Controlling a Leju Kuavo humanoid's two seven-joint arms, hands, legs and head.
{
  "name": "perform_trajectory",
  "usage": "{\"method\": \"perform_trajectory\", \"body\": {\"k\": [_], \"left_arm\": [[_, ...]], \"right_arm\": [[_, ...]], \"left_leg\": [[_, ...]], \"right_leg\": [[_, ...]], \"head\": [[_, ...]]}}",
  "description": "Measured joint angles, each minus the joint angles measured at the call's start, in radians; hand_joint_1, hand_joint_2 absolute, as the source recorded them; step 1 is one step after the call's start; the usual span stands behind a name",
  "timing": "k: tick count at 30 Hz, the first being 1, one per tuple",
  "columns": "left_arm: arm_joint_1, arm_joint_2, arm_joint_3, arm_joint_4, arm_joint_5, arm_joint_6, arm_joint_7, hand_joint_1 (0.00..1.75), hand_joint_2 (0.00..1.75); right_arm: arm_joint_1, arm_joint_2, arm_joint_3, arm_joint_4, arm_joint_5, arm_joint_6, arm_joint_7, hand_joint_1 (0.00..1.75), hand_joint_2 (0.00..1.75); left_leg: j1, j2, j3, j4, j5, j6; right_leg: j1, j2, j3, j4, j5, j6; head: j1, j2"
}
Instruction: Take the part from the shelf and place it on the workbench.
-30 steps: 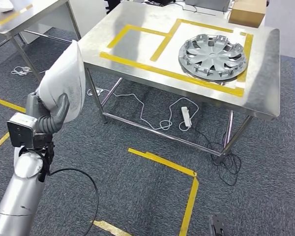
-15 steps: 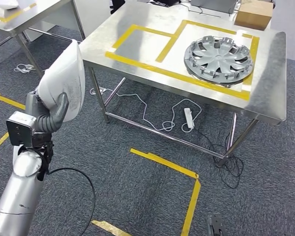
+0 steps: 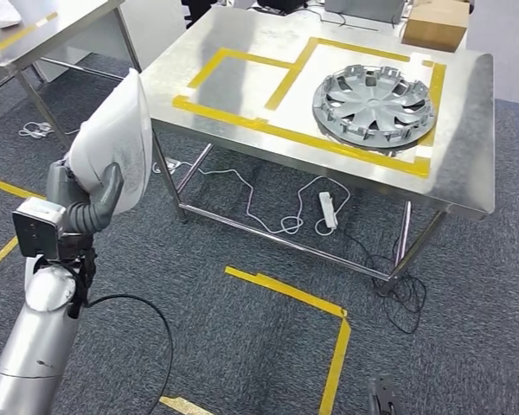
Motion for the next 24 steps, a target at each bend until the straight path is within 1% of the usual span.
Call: {"method": "perform_trajectory", "body": {"k": [1,3,4,5,6,7,8,9,10,11,12,13,14,15,16,17,19,20,21,22,23,24], "left_arm": [[-0.001,0.0,0.0,0.0,0.0,0.0,0.0,1.75,1.75],[-0.001,0.0,-0.001,0.0,0.0,0.0,0.0,1.75,1.75],[-0.001,0.0,-0.001,0.0,0.0,0.0,0.0,1.75,1.75],[-0.002,0.0,0.0,0.0,0.0,0.0,0.0,1.75,1.75],[-0.003,0.0,0.0,0.0,0.0,0.0,0.0,1.75,1.75],[-0.004,-0.001,0.0,0.0,0.0,0.0,0.0,1.75,1.75],[-0.003,-0.001,0.0,0.0,0.0,0.0,0.0,1.75,1.75],[0.0,-0.002,0.0,0.0,0.0,0.0,0.0,1.75,1.75],[0.002,-0.002,0.0,0.0,0.0,0.0,0.0,1.75,1.75],[0.005,-0.002,-0.001,0.0,0.0,0.0,0.0,1.75,1.75],[0.006,-0.002,-0.001,0.0,0.0,0.0,0.0,1.75,1.75],[0.006,-0.002,0.0,0.0,0.0,0.0,0.0,1.75,1.75],[0.006,-0.002,0.0,0.0,0.0,0.0,0.0,1.75,1.75],[0.005,-0.002,0.0,0.0,0.0,-0.001,0.0,1.75,1.75],[0.004,-0.002,0.0,0.0,0.0,-0.001,0.0,1.75,1.75],[0.004,-0.002,-0.001,0.0,0.0,-0.002,0.0,1.75,1.75],[0.004,-0.002,-0.002,-0.001,0.0,-0.003,0.0,1.75,1.75],[0.003,-0.001,-0.002,-0.002,0.0,-0.003,0.0,1.75,1.75],[0.002,-0.002,-0.002,-0.002,0.0,-0.003,0.0,1.75,1.75],[0.002,-0.001,-0.002,-0.003,0.0,-0.003,0.0,1.75,1.75],[0.003,-0.001,-0.002,-0.003,0.0,-0.003,0.0,1.75,1.75],[0.005,-0.001,-0.002,-0.003,0.001,-0.003,0.0,1.75,1.75]], "right_arm": [[0.0,0.0,0.0,0.0,0.0,0.0,0.0,0.0,0.0],[-0.001,0.0,0.001,0.0,0.0,0.0,0.0,0.0,0.0],[-0.001,0.0,0.001,0.0,0.0,0.0,0.0,0.0,0.0],[-0.001,0.0,0.002,0.0,0.0,0.0,0.0,0.0,0.0],[-0.002,0.0,0.002,0.0,0.0,0.0,0.0,0.0,0.0],[-0.003,0.0,0.002,0.0,0.0,0.0,0.0,0.0,0.0],[-0.002,0.0,0.003,0.0,0.0,0.0,0.0,0.0,0.0],[0.0,0.0,0.003,0.0,0.0,0.0,0.0,0.0,0.0],[0.002,0.0,0.003,0.0,0.0,0.0,0.0,0.0,0.0],[0.004,0.0,0.003,0.0,0.0,0.0,0.0,0.0,0.0],[0.005,0.0,0.003,0.0,0.0,0.0,0.0,0.0,0.0],[0.005,0.0,0.003,0.0,0.0,0.0,0.0,0.0,0.0],[0.004,0.0,0.003,0.0,0.0,0.0,0.0,0.0,0.0],[0.002,0.0,0.003,0.0,-0.001,0.0,0.0,0.0,0.0],[0.001,0.0,0.003,0.0,-0.001,0.0,0.0,0.0,0.0],[0.0,0.0,0.004,-0.001,-0.001,0.0,0.0,0.0,0.0],[0.001,0.0,0.004,-0.001,-0.001,0.0,-0.001,0.0,0.0],[0.002,0.0,0.005,-0.001,-0.001,0.0,-0.001,0.0,0.0],[0.001,0.0,0.005,-0.001,-0.001,0.0,-0.001,0.0,0.0],[0.001,0.0,0.005,-0.001,-0.001,0.0,-0.001,0.0,0.0],[0.0,0.0,0.005,-0.001,-0.001,0.0,-0.001,0.0,0.0],[0.001,0.0,0.005,-0.001,-0.001,0.0,-0.001,0.0,0.0]], "left_leg": [[-0.002,0.0,0.009,-0.021,-0.004,0.004],[-0.003,-0.001,0.012,-0.032,-0.015,0.014],[-0.001,-0.002,0.016,-0.036,-0.016,0.019],[0.001,-0.001,0.02,-0.04,-0.017,0.025],[0.004,-0.001,0.026,-0.044,-0.018,0.03],[0.003,-0.001,0.029,-0.045,-0.021,0.034],[0.003,0.0,0.032,-0.045,-0.025,0.038],[0.002,-0.001,0.036,-0.044,-0.029,0.039],[0.001,-0.001,0.042,-0.044,-0.034,0.04],[0.001,-0.002,0.049,-0.044,-0.04,0.039],[0.001,-0.003,0.059,-0.044,-0.047,0.037],[0.001,-0.003,0.069,-0.044,-0.055,0.034],[0.0,-0.003,0.076,-0.044,-0.062,0.03],[-0.001,-0.004,0.08,-0.043,-0.069,0.026],[-0.003,-0.004,0.082,-0.042,-0.073,0.021],[-0.003,-0.004,0.083,-0.043,-0.076,0.015],[-0.002,-0.004,0.088,-0.042,-0.084,0.004],[-0.001,-0.003,0.085,-0.026,-0.093,-0.001],[0.0,-0.003,0.07,0.011,-0.109,-0.006],[0.002,-0.002,0.041,0.07,-0.131,-0.01],[0.002,-0.002,-0.001,0.142,-0.154,-0.012],[0.003,-0.002,-0.044,0.207,-0.169,-0.014]], "right_leg": [[0.001,0.0,-0.001,0.001,-0.003,0.005],[0.002,-0.002,-0.003,-0.002,-0.007,0.016],[0.001,-0.004,-0.005,0.003,-0.012,0.021],[0.001,-0.004,-0.014,0.021,-0.024,0.026],[0.0,-0.004,-0.035,0.062,-0.044,0.029],[-0.001,-0.005,-0.068,0.123,-0.069,0.032],[-0.002,-0.005,-0.11,0.196,-0.093,0.033],[-0.002,-0.005,-0.151,0.257,-0.106,0.035],[-0.003,-0.005,-0.178,0.289,-0.1,0.036],[-0.003,-0.005,-0.187,0.282,-0.073,0.037],[-0.003,-0.005,-0.174,0.233,-0.028,0.036],[-0.003,-0.005,-0.149,0.162,0.018,0.033],[-0.001,-0.006,-0.118,0.097,0.048,0.031],[0.0,-0.006,-0.093,0.047,0.061,0.027],[0.002,-0.006,-0.078,0.022,0.06,0.023],[0.004,-0.005,-0.071,0.016,0.049,0.018],[0.002,-0.004,-0.061,0.007,0.041,0.005],[-0.001,-0.004,-0.053,0.004,0.037,-0.002],[-0.003,-0.004,-0.042,0.0,0.033,-0.008],[-0.004,-0.005,-0.032,-0.002,0.027,-0.012],[-0.004,-0.005,-0.024,-0.002,0.02,-0.015],[-0.004,-0.004,-0.014,-0.002,0.011,-0.016]], "head": [[0.001,0.0],[0.001,0.0],[0.001,0.0],[0.002,0.0],[0.003,0.0],[0.003,0.0],[0.004,0.0],[0.004,0.0],[0.004,0.0],[0.004,0.0],[0.004,0.0],[0.004,0.0],[0.004,0.0],[0.004,0.0],[0.003,0.0],[0.002,0.0],[0.001,0.0],[-0.001,0.0],[-0.003,0.0],[-0.005,0.0],[-0.007,0.0],[-0.006,0.0]]}}
